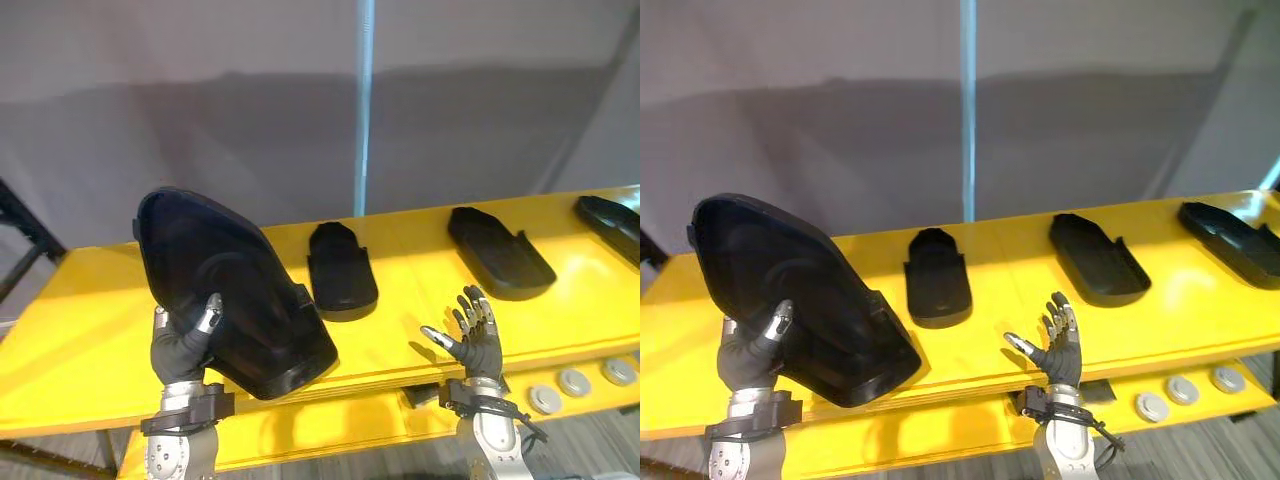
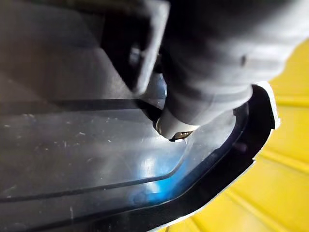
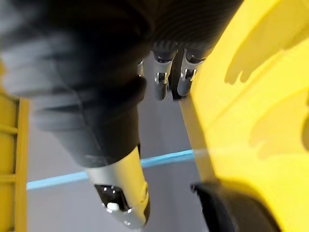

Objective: Walk over and take plastic housings, then place them on the shelf

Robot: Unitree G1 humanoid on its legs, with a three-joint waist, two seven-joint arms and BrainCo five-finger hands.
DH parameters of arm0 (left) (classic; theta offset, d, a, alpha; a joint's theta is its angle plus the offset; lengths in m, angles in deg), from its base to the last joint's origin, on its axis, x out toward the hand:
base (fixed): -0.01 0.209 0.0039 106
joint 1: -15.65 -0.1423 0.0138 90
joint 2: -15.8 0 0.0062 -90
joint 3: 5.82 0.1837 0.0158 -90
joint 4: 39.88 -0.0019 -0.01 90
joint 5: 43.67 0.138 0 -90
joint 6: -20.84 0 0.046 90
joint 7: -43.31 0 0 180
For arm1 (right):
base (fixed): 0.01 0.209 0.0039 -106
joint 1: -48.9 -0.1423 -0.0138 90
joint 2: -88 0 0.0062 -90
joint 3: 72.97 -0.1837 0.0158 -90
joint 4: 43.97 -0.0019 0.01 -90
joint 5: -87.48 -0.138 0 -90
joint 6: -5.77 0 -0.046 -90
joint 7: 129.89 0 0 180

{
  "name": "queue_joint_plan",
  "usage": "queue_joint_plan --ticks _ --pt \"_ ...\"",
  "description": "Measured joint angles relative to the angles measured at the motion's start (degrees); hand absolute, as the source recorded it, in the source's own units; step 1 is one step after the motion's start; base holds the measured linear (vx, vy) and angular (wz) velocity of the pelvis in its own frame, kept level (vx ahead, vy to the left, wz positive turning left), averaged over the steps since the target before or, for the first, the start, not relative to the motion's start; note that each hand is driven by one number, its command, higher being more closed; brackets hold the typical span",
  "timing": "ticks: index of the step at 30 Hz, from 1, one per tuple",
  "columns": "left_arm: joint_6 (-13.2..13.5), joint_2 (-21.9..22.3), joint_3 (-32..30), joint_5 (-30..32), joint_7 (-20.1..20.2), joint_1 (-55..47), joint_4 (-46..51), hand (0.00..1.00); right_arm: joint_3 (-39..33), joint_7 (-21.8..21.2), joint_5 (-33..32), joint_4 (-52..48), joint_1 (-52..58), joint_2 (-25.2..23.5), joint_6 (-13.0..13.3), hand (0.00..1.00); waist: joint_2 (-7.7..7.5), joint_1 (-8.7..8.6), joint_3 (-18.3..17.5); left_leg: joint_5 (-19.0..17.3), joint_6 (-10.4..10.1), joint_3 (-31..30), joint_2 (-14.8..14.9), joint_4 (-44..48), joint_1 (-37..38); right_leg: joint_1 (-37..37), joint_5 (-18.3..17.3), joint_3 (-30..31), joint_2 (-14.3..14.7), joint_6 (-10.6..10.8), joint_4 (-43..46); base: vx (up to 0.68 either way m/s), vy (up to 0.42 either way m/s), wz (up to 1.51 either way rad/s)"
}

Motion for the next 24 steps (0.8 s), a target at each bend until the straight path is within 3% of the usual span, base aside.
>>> queue_joint_plan --ticks 2,3,4,5,9,12,13,14,16,17,20,24 --pt "0.0 -0.1 0.0 0.5 1.0 0.0 -0.5 1.00 0.2 -0.9 -1.0 -0.2 0.0 0.8 0.3 0.00 0.66 -0.28 -0.4 3.6 0.6 -1.2 4.0 -0.7 -0.3 0.1 -1.4 0.4 -2.7 2.0 3.8 0.05 0.219 0.18" --pt "0.0 -0.4 -0.1 0.6 1.3 0.0 -0.6 1.00 0.7 -1.5 -1.2 -0.1 -0.4 1.9 1.0 0.00 1.36 0.21 -0.8 3.6 -3.9 -6.0 3.5 -0.6 0.0 -0.5 -3.3 1.9 -4.8 4.9 5.2 0.07 0.382 -0.18" --pt "0.0 -1.1 -0.6 0.6 1.5 0.3 -1.1 1.00 0.9 -1.9 -2.0 0.2 -1.2 1.6 1.2 0.00 1.12 0.37 -0.8 0.3 -4.9 -5.8 1.2 -0.8 0.1 -0.7 -4.1 3.4 -6.9 6.0 5.1 0.05 0.318 -0.16" --pt "-0.2 -1.7 -0.9 0.6 2.0 0.7 -1.7 1.00 1.2 -1.8 -2.2 0.6 -1.4 0.8 1.2 0.00 0.51 0.13 -0.4 0.5 -4.5 -5.7 -0.1 -0.4 -0.4 -0.9 -3.7 4.0 -8.0 5.8 4.7 -0.01 0.393 0.02" --pt "-3.0 -6.5 -3.4 0.6 5.5 1.3 -2.4 1.00 3.6 0.1 -3.1 2.5 -1.0 -2.6 1.2 0.00 0.35 0.79 -0.2 -1.2 -1.5 -4.0 -2.2 1.1 -0.9 0.3 5.2 5.3 -9.3 6.2 -0.5 -0.06 0.316 -0.11" --pt "-5.8 -9.0 -5.7 0.4 7.8 2.4 -2.2 1.00 4.9 1.0 -3.1 2.5 -0.6 -3.3 1.4 0.00 0.79 1.21 0.0 -1.4 0.1 -1.6 -2.7 -2.0 0.9 -1.4 9.4 5.1 -9.7 0.7 -0.4 -0.08 0.211 -0.28" --pt "-7.2 -10.7 -7.0 -0.2 8.2 3.8 -2.3 1.00 5.6 0.9 -3.0 2.5 -0.3 -3.5 1.5 0.00 1.14 0.75 0.2 -0.6 0.8 -1.9 -2.8 -4.3 1.5 -2.5 7.3 7.1 -7.7 2.7 0.7 -0.10 0.158 -0.10" --pt "-8.0 -11.5 -7.1 -0.8 8.3 4.9 -2.5 1.00 5.6 0.9 -3.0 2.2 0.2 -3.5 1.5 0.00 1.14 0.22 0.2 0.2 1.0 -2.5 -2.9 -5.5 1.6 -2.5 5.7 8.2 -5.8 3.2 0.9 -0.06 0.082 0.32" --pt "-9.3 -12.8 -7.1 -2.9 8.8 9.1 -2.8 1.00 5.6 1.0 -1.7 1.4 2.3 -3.6 1.5 0.00 1.17 -1.32 0.2 3.4 1.5 -4.6 -4.0 -10.9 1.9 -2.5 0.1 9.6 1.6 2.8 -1.0 -0.01 -0.015 0.48" --pt "-9.5 -12.5 -7.1 -3.6 8.7 9.7 -2.8 1.00 5.5 1.0 -1.0 1.2 3.0 -3.5 1.5 0.00 1.28 -1.32 0.3 4.8 1.6 -4.5 -4.5 -12.5 2.1 -2.5 -0.6 9.5 3.0 2.3 -3.3 0.00 -0.054 0.13" --pt "-9.7 -10.9 -6.5 -5.0 8.2 9.7 -4.2 1.00 4.9 0.8 -0.6 0.9 4.1 -2.4 1.5 0.00 2.79 -1.74 0.8 8.2 1.9 -4.6 -4.8 -14.8 1.5 -1.3 -0.2 9.7 4.4 1.7 -8.7 0.02 -0.086 0.00" --pt "-9.7 -7.8 -6.8 -8.2 7.1 6.4 -5.2 1.00 3.2 -1.3 -0.6 0.5 4.0 -1.8 1.5 0.00 2.99 -1.82 0.9 9.3 1.5 -4.3 -3.9 -15.4 1.6 -2.5 -0.2 10.0 5.1 2.6 -7.8 0.02 -0.082 -0.03"
